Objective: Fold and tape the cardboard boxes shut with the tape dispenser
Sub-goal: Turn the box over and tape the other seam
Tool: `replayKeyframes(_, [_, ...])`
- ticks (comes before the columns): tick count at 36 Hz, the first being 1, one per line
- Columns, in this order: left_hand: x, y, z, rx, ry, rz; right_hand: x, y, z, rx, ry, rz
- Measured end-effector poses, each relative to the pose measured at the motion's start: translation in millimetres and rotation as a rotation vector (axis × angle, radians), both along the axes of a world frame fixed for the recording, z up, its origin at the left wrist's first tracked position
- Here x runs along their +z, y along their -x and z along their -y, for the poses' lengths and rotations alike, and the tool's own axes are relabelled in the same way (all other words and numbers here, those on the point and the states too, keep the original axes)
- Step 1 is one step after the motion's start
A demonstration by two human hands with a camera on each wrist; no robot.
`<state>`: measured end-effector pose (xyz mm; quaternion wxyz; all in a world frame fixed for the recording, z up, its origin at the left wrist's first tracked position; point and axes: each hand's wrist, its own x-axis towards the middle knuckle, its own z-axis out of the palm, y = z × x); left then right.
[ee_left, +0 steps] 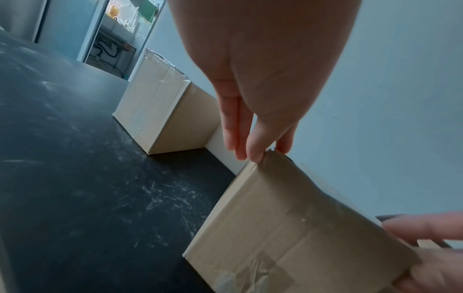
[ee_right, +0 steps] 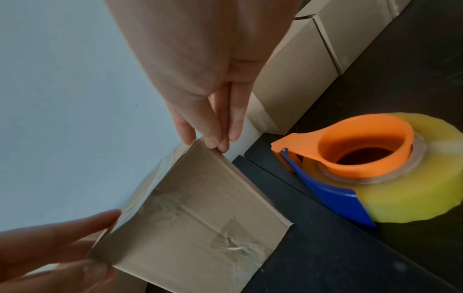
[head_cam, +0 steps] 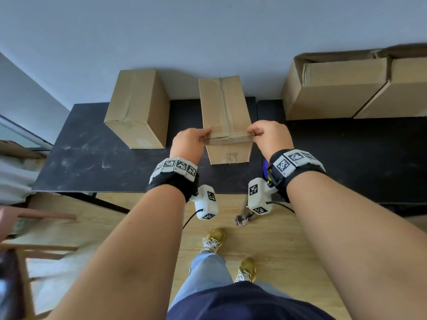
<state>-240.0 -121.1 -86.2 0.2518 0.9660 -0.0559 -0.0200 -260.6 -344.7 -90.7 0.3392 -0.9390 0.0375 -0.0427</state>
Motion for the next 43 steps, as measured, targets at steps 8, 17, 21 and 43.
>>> replayKeyframes(8, [-2.4,-13.3,-3.7,-0.096,-0.092,0.014,-0.8,-1.5,0.2,0.041,0.058,-0.008])
replayKeyframes(17, [-16.1,-8.0,4.2,-0.005,-0.075,0.044,3.3,-3.6,-8.8,0.010,0.063,-0.007])
replayKeyframes(21, [-13.6,0.0,7.3,-0.032,-0.045,0.107,13.3,-4.4,-13.3,-0.002,0.084,-0.094])
replayKeyframes(43, [-3.6,1.1,20.6,-0.159,-0.518,0.080,17.1,2.7,-25.2,0.027,0.257,-0.035])
